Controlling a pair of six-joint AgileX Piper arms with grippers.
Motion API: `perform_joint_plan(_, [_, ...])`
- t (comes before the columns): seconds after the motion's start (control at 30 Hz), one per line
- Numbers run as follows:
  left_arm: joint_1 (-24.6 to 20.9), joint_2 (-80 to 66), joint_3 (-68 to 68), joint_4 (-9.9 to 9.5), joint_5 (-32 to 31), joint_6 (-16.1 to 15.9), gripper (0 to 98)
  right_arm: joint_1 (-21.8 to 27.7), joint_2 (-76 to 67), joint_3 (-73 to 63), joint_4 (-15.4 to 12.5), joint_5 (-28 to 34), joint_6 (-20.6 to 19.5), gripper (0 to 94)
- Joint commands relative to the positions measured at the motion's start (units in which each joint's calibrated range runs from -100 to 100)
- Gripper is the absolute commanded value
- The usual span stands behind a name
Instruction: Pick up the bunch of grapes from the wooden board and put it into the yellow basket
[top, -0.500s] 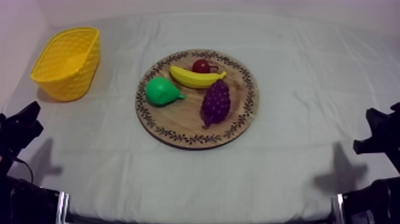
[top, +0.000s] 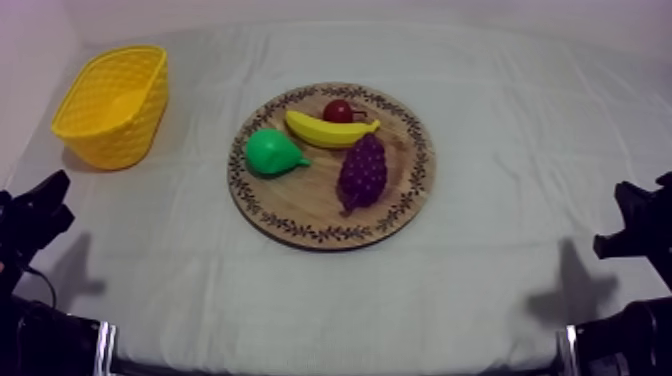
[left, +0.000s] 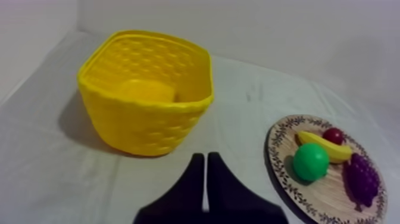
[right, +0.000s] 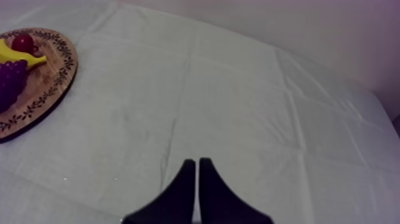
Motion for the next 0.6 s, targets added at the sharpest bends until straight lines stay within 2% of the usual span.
perform_joint_plan(0.0, [1.8,0.0,0.0,0.01,0.0,0.0,0.1,0.0,0.0,0.0,0.0,0.0,0.0,0.3])
perform_joint_plan(0.3, [10.1,0.1,0.0,0.01,0.0,0.3,0.1,0.0,0.0,0.0,0.0,0.0,0.0,0.3])
perform_joint_plan(0.57, [11.7,5.5,-0.6,-0.46,-0.8,2.3,0.1,0.0,0.0,0.0,0.0,0.0,0.0,0.3])
